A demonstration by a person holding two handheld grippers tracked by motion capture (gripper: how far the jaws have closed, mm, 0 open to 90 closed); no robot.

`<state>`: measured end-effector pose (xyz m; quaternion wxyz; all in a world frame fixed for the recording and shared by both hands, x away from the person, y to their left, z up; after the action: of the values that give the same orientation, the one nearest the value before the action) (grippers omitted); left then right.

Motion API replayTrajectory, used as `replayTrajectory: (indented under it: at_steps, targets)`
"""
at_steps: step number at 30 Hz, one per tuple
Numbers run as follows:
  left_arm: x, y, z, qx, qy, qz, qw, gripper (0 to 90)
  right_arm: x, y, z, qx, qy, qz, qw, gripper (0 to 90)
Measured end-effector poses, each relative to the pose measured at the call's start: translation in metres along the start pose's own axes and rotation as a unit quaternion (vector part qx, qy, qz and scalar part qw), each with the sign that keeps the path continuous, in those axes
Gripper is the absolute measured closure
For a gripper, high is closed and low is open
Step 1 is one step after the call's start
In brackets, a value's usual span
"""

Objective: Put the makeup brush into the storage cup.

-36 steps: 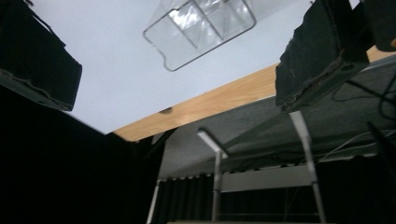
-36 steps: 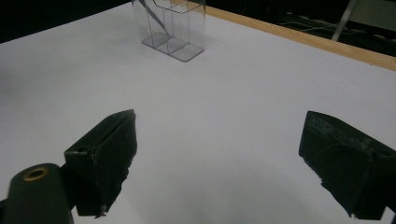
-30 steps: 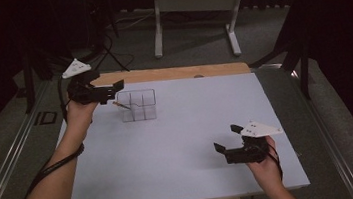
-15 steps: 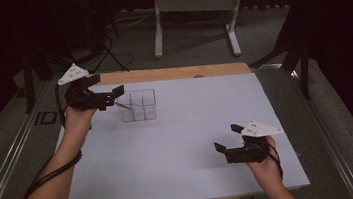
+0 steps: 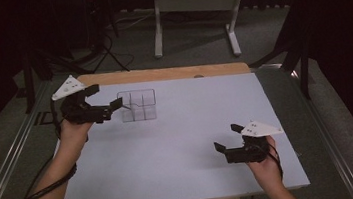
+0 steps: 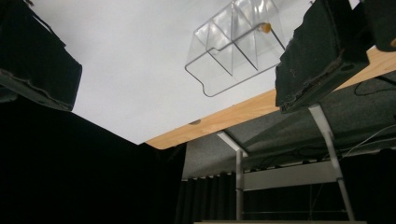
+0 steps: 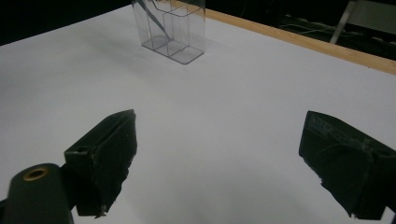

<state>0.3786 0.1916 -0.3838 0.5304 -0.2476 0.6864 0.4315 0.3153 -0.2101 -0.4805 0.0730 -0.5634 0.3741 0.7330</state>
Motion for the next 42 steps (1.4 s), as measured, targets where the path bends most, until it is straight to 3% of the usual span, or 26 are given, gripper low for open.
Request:
replayTrajectory:
  at_steps: [6,28,42]
  targets:
    - [0.008,0.008,-0.007,0.003,-0.012,-0.001,0.9999,1.3,-0.001,0.0,0.0,0.0,0.002,-0.001,1.0,11.6]
    - [0.046,0.018,-0.031,0.049,-0.008,-0.007,0.9987,1.2,-0.001,0.001,0.0,0.0,0.001,-0.003,1.0,11.6]
    - [0.076,0.015,-0.043,0.075,-0.012,0.013,0.997,1.2,-0.001,0.0,0.001,0.0,0.0,-0.001,1.0,11.6]
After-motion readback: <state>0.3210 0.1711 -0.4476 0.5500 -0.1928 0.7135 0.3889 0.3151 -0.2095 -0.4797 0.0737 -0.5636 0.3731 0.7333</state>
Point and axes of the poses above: each handheld gripper's, and its own axes: y roughly backward along the jaws, x roughly out of its underside, z roughly to its left, the point moved 5 cm from there along -y, roughly forward along the jaws, and after that the axes turned 8 degrees about -x, right-handed, at the moved point
